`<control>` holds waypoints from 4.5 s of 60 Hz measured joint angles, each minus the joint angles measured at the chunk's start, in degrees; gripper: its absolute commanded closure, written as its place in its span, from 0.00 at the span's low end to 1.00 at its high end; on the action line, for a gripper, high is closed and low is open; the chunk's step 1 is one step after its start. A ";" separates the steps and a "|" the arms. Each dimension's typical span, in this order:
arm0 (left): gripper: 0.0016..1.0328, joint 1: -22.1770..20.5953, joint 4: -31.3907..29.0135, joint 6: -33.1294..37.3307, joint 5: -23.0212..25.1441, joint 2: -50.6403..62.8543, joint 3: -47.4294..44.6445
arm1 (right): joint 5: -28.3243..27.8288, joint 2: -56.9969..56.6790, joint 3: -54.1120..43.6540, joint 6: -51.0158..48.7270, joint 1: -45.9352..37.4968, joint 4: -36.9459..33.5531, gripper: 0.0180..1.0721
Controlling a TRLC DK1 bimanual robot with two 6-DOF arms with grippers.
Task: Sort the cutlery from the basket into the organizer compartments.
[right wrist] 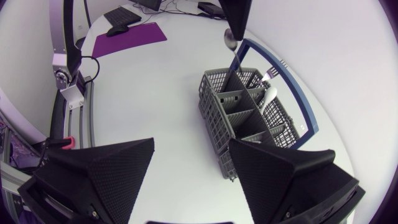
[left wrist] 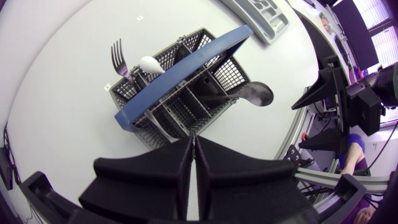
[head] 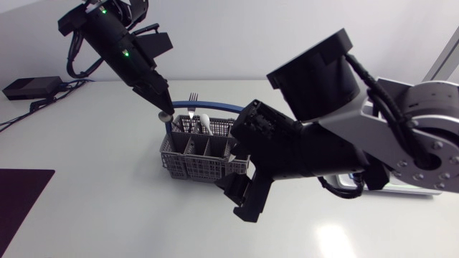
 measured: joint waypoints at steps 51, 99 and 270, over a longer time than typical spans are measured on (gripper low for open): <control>0.97 -3.32 0.07 -0.15 0.00 -9.73 -9.79 | 1.51 0.42 -1.86 -9.49 4.90 12.39 0.07; 0.97 -6.10 0.07 -0.09 0.02 -15.04 -16.26 | 5.57 17.77 -0.46 -18.71 4.94 33.24 0.35; 0.41 -19.91 34.42 -12.39 -15.54 -21.94 -34.16 | -16.74 -30.32 -29.51 -46.77 -65.44 4.87 0.95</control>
